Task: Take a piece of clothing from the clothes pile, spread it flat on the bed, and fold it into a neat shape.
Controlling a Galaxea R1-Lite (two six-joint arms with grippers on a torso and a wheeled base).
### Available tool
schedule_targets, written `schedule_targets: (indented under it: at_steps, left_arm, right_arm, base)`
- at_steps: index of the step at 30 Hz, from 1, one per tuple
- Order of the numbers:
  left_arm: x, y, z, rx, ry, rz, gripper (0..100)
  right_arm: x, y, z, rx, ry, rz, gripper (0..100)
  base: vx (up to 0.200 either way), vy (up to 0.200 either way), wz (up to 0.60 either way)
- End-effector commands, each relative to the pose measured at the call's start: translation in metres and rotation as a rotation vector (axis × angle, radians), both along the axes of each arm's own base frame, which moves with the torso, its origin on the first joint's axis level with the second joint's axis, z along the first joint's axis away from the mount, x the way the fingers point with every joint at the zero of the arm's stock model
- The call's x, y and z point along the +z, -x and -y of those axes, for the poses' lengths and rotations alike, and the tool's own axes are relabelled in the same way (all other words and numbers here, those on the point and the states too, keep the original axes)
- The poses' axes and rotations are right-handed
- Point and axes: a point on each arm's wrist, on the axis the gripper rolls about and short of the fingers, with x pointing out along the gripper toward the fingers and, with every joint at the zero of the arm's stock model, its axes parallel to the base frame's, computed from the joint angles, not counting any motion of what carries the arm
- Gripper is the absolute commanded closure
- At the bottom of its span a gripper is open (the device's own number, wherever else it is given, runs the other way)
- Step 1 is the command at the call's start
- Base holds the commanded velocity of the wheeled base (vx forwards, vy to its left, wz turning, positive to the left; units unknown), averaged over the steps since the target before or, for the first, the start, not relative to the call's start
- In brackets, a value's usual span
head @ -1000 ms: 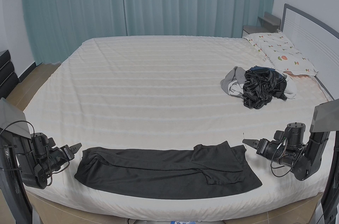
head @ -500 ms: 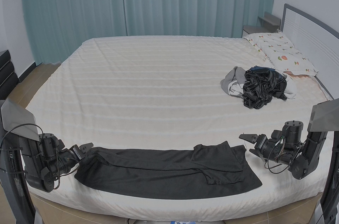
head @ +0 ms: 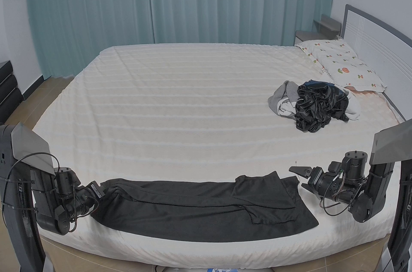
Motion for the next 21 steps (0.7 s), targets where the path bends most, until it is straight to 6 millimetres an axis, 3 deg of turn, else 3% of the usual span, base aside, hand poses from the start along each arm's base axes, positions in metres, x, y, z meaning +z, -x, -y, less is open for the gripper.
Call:
schedule_targets:
  at_steps: [1,8,15,16,21]
  left_arm:
    - [0.004,-0.001,-0.01,0.035,-0.004,0.027,100]
    - [0.014,-0.001,-0.019,0.055,-0.01,0.068,100]
    - [0.016,0.009,-0.014,0.0,0.044,0.046,100]
    - [0.016,0.009,-0.014,-0.007,0.053,0.045,0]
    - [0.01,-0.004,-0.014,-0.049,0.134,0.065,0]
  right_arm:
    - [-0.004,0.004,0.0,0.002,0.002,-0.016,0]
    - [-0.005,0.005,0.001,0.001,0.003,-0.021,0]
    - [-0.005,0.006,0.001,0.002,0.003,-0.025,0]
    - [-0.005,0.006,0.001,0.002,0.003,-0.025,0]
    - [-0.005,0.007,0.0,0.003,0.003,-0.027,0]
  base:
    - [0.0,0.0,0.0]
    - [0.0,0.0,0.0]
    - [0.0,0.0,0.0]
    - [0.0,0.0,0.0]
    - [0.0,0.0,0.0]
